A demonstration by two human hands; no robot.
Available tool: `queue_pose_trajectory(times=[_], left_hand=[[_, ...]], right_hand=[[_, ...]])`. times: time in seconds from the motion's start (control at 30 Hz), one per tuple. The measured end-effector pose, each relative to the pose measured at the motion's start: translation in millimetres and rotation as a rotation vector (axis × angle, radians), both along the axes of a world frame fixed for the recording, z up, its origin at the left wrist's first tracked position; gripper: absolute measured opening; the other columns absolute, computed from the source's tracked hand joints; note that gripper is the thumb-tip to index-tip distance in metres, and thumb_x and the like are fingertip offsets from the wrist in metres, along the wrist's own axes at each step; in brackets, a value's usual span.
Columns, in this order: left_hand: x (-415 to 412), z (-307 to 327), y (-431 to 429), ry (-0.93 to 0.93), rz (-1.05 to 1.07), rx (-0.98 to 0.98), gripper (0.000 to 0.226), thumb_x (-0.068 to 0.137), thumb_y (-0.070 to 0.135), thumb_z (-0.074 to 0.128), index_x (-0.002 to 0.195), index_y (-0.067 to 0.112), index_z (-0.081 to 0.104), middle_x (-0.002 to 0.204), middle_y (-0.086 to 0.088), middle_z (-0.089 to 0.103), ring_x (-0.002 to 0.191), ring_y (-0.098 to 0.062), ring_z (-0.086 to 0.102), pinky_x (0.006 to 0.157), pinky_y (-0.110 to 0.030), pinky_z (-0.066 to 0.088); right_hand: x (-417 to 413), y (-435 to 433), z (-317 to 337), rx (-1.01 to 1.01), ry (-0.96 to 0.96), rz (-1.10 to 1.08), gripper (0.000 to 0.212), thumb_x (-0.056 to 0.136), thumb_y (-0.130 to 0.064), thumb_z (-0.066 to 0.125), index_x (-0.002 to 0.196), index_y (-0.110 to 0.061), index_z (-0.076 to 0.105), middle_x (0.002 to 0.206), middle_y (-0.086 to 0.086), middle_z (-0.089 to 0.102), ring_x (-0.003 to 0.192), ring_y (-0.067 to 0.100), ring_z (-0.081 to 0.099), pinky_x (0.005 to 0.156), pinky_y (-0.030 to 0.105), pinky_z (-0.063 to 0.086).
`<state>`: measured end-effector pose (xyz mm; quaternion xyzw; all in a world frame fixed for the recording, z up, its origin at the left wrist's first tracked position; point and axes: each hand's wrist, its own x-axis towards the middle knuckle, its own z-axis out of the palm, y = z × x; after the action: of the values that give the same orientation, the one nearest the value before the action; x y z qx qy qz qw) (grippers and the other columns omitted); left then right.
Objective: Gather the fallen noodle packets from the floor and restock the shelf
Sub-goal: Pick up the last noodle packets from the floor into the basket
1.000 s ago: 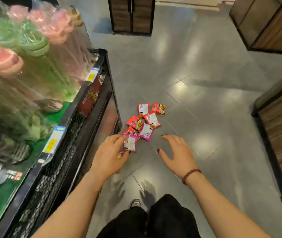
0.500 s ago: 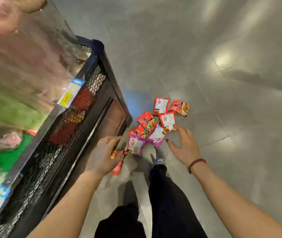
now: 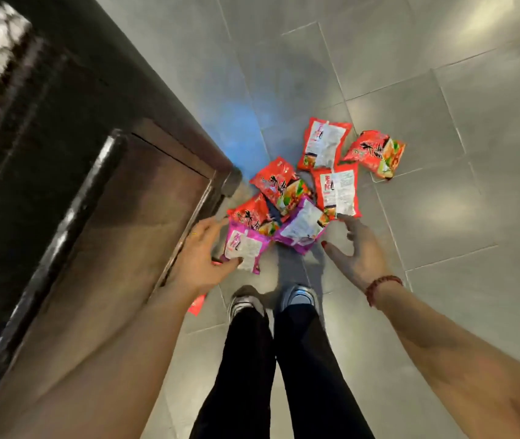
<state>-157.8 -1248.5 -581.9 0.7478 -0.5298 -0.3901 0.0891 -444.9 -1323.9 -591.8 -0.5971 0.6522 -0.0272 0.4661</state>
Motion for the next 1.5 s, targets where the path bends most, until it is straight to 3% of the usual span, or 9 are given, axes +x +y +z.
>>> queue_pose_trajectory(times=[0.2,0.37,0.47,0.6,0.73,0.97,1.1,1.2,1.5], left_hand=[[-3.5,-142.4,-2.5,0.045,0.069,0.156,0.096,0.071,0.030,0.087,0.150,0.032,0.033,0.154,-0.005,0.027,0.145,-0.018,0.021,0.115,-0.024,0.019],[4.7,-236.9,5.0,0.057,0.041,0.207,0.111,0.064,0.026,0.091,0.153,0.032,0.025,0.160,-0.013,0.018,0.148,-0.021,0.012,0.119,-0.036,0.016],[10.6,-275.1,14.4,0.081,0.047,0.223,0.112,0.066,0.020,0.090,0.153,0.037,0.021,0.163,-0.010,0.004,0.136,-0.001,0.005,0.108,-0.022,0.013],[17.8,-311.7,19.9,0.055,0.032,0.251,0.111,0.068,0.032,0.087,0.144,0.053,0.009,0.160,-0.008,0.011,0.147,-0.028,0.019,0.113,-0.040,0.029],[9.1,-335.3,17.8,0.050,0.044,0.237,0.112,0.073,0.029,0.084,0.140,0.058,0.000,0.154,-0.008,0.018,0.142,-0.026,0.028,0.100,-0.030,0.038],[3.8,-345.9,12.8,-0.008,0.097,0.250,0.107,0.071,0.038,0.084,0.146,0.054,0.010,0.148,-0.011,0.035,0.136,-0.030,0.038,0.102,-0.046,0.044],[0.0,-332.2,12.9,0.109,0.228,0.237,0.097,0.071,0.024,0.087,0.147,0.043,0.030,0.133,0.000,0.053,0.120,-0.017,0.053,0.087,-0.028,0.049],[-5.5,-311.9,16.0,0.206,0.363,0.198,0.089,0.072,0.012,0.085,0.144,0.040,0.040,0.122,0.011,0.058,0.105,-0.004,0.058,0.081,-0.016,0.050],[-9.9,-192.6,13.8,0.417,0.488,0.144,0.089,0.069,0.005,0.085,0.143,0.033,0.045,0.128,0.003,0.062,0.111,-0.008,0.062,0.088,-0.030,0.056]], right_hand=[[3.2,-3.7,-150.8,0.148,-0.034,-0.157,0.067,0.084,-0.032,0.072,0.141,-0.029,0.037,0.134,0.012,0.042,0.123,0.030,0.046,0.106,0.042,0.039],[6.5,-0.1,-255.3,0.192,-0.064,-0.170,0.079,0.082,-0.024,0.074,0.147,-0.031,0.030,0.143,0.001,0.037,0.129,0.020,0.040,0.087,0.003,0.030],[11.4,-0.3,-298.2,0.188,-0.049,-0.161,0.091,0.077,-0.033,0.078,0.149,-0.039,0.022,0.155,0.005,0.024,0.142,0.026,0.026,0.108,0.022,0.028],[19.7,0.0,-333.7,0.128,-0.029,-0.149,0.102,0.071,-0.049,0.079,0.147,-0.049,0.012,0.155,0.011,0.019,0.141,0.035,0.026,0.113,0.044,0.029],[26.1,2.4,-355.6,0.049,-0.054,-0.153,0.111,0.057,-0.076,0.068,0.145,-0.055,0.004,0.154,0.007,0.024,0.139,0.034,0.031,0.112,0.050,0.034],[29.8,11.5,-366.1,-0.107,-0.188,-0.316,0.091,0.068,-0.014,0.085,0.144,-0.033,0.037,0.136,0.009,0.042,0.125,0.022,0.048,0.102,0.037,0.047],[24.4,12.4,-351.5,-0.091,-0.209,-0.399,0.080,0.069,-0.004,0.081,0.132,-0.038,0.045,0.133,0.009,0.042,0.122,0.022,0.048,0.101,0.039,0.048],[20.8,16.9,-324.4,-0.082,-0.306,-0.375,0.075,0.071,0.009,0.076,0.128,-0.031,0.047,0.135,0.011,0.041,0.122,0.019,0.048,0.094,0.018,0.049],[9.5,48.8,-177.6,0.087,-0.417,-0.231,0.080,0.067,0.016,0.075,0.118,-0.038,0.046,0.135,0.009,0.039,0.120,0.023,0.051,0.093,0.024,0.052]])
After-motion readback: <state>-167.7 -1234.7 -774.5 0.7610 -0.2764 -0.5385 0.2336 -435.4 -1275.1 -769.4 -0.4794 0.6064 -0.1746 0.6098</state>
